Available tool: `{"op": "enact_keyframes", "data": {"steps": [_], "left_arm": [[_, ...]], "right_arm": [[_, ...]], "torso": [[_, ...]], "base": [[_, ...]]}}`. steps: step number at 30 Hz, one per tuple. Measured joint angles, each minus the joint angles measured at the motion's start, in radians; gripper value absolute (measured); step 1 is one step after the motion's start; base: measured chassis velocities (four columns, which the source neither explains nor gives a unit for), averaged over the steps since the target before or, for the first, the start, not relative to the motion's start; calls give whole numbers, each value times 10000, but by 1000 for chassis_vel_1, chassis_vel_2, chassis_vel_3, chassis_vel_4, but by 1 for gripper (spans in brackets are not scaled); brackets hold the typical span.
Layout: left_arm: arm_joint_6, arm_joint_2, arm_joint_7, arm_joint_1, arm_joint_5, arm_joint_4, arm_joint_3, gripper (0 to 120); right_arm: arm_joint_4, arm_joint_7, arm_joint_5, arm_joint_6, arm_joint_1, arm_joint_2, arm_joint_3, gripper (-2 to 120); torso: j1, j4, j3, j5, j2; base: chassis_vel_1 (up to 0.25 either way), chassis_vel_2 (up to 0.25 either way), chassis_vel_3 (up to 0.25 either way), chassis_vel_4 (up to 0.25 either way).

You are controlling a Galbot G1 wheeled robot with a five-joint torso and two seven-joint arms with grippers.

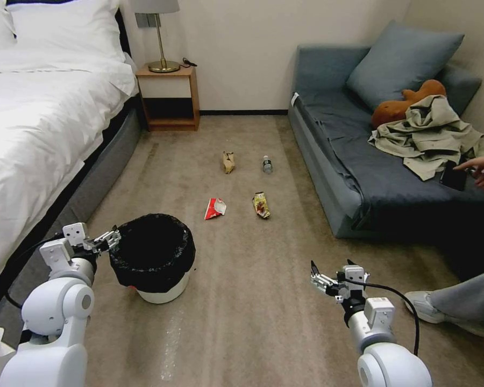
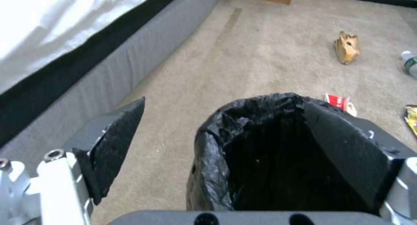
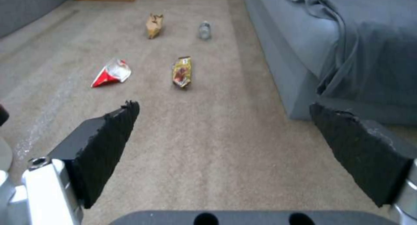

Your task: Pick up the trash bin, then pick up the garbage on the floor and place it into the trash bin.

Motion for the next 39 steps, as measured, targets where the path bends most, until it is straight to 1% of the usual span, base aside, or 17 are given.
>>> {"op": "enact_keyframes", "data": {"steps": [3, 5, 6, 9, 11, 15, 16, 17, 18, 20, 21, 24, 25, 30, 34, 37, 39], "left_arm": [[94, 89, -9, -83, -109, 99, -32, 98], [296, 256, -122, -265, -478, 276, -38, 98], [296, 256, -122, -265, -478, 276, -38, 98], [407, 444, -196, -511, -695, 576, 8, 98], [500, 603, -229, -768, -850, 924, 79, 98], [519, 667, -236, -947, -882, 1252, 153, 97], [520, 680, -236, -1034, -884, 1449, 201, 97], [520, 679, -236, -1126, -879, 1735, 268, 97], [520, 679, -236, -1126, -879, 1735, 268, 97], [484, 630, -203, -1243, -825, 2203, 375, 96], [484, 630, -203, -1243, -825, 2203, 375, 96], [385, 537, -76, -1365, -665, 2831, 532, 96], [385, 537, -76, -1365, -665, 2831, 532, 96], [219, 410, 206, -1467, -431, 3486, 750, 94], [177, 331, 269, -1540, -364, 3722, 823, 94], [114, 242, 354, -1715, -325, 4179, 986, 94], [87, 221, 382, -1760, -295, 4298, 1023, 94]], "right_arm": [[-65, 2, -24, 31, 15, 12, -29, 100], [-183, 4, -80, 88, 51, 35, -89, 100], [-183, 4, -80, 88, 51, 35, -89, 100], [-310, 5, -165, 153, 95, 71, -155, 100], [-442, 5, -252, 232, 148, 110, -207, 100], [-538, 5, -299, 276, 182, 124, -232, 100], [-580, 6, -315, 288, 196, 131, -243, 100], [-623, 7, -326, 295, 214, 137, -244, 100], [-623, 7, -326, 295, 214, 137, -244, 100], [-674, 10, -335, 306, 240, 153, -243, 100], [-674, 10, -335, 306, 240, 153, -243, 100], [-724, 21, -370, 333, 238, 204, -238, 100], [-724, 21, -370, 333, 238, 204, -238, 100], [-748, 32, -463, 433, 109, 275, -245, 100], [-749, 37, -495, 469, 61, 298, -246, 100], [-748, 58, -523, 486, 17, 337, -246, 100], [-748, 63, -531, 488, 6, 346, -248, 100]], "torso": [[0, 1, 0, -3, 0], [0, 0, 0, -2, 0], [0, 0, 0, -2, 0], [0, 0, 0, -1, 0], [1, 0, 1, -2, 0], [1, 0, 0, -1, 0], [0, 0, 1, -2, 0], [0, 0, 0, -2, 0], [0, 0, 0, -2, 0], [1, 1, 1, -1, 0], [1, 1, 1, -1, 0], [0, 0, 0, -1, 0], [0, 0, 0, -1, 0], [0, 0, 1, -1, 0], [1, 0, 0, -2, 0], [1, 0, 0, -1, 0], [1, 0, 0, -1, 0]], "base": [[0, 0, 0, 0], [0, 0, 0, 0], [0, 0, 0, 0], [0, 0, 0, 0], [0, 0, 0, 0], [0, 0, 0, 0], [0, 0, 0, 0], [0, 0, 0, 0], [0, 0, 0, 0], [0, 0, 0, 0], [0, 0, 0, 0], [0, 0, 0, 0], [0, 0, 0, 0], [0, 0, 0, 0], [0, 0, 0, 0], [0, 0, 0, 0], [0, 0, 0, 0]]}}
